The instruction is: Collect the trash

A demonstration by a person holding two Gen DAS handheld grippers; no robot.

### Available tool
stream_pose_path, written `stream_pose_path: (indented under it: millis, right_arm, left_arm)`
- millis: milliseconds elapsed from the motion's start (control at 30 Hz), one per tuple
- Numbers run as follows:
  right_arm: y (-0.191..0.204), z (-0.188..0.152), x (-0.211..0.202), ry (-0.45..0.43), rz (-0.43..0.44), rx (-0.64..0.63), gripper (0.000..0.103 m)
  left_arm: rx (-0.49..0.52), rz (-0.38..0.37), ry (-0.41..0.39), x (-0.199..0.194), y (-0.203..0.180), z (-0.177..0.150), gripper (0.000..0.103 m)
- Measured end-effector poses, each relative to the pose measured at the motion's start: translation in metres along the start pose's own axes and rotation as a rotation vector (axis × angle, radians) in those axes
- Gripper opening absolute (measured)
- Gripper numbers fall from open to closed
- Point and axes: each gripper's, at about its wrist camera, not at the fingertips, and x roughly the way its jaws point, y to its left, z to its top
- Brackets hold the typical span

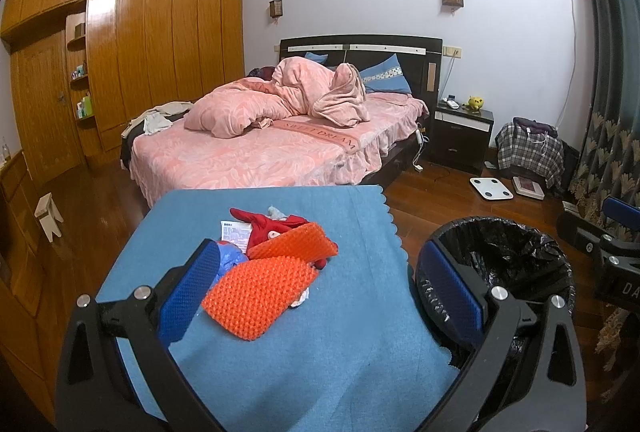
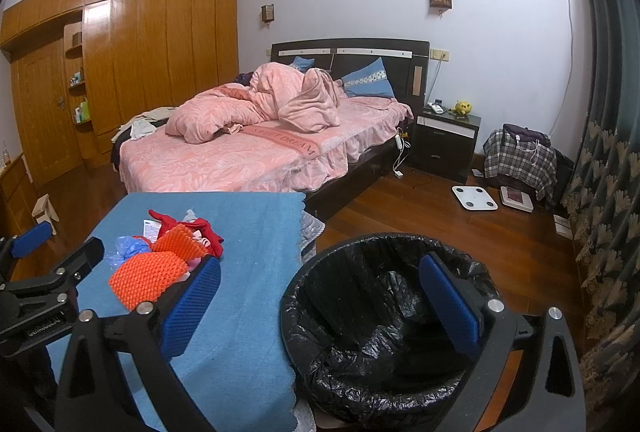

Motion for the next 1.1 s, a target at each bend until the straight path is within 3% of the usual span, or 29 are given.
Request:
stream_pose_path:
  millis: [867, 1100]
  right_arm:
    - [0.002, 0.000, 0.002, 0.002, 0.004, 0.003, 0.097]
    - [0.015, -0.005, 0.009, 0.006, 0.022, 0.005, 0.097]
  left_arm:
    - [0.001, -0.001, 0.004, 0.001, 0.000, 0.000, 0.098]
    - [-0.005, 0.004, 0.010, 0.009, 0.006, -0.017, 0.098]
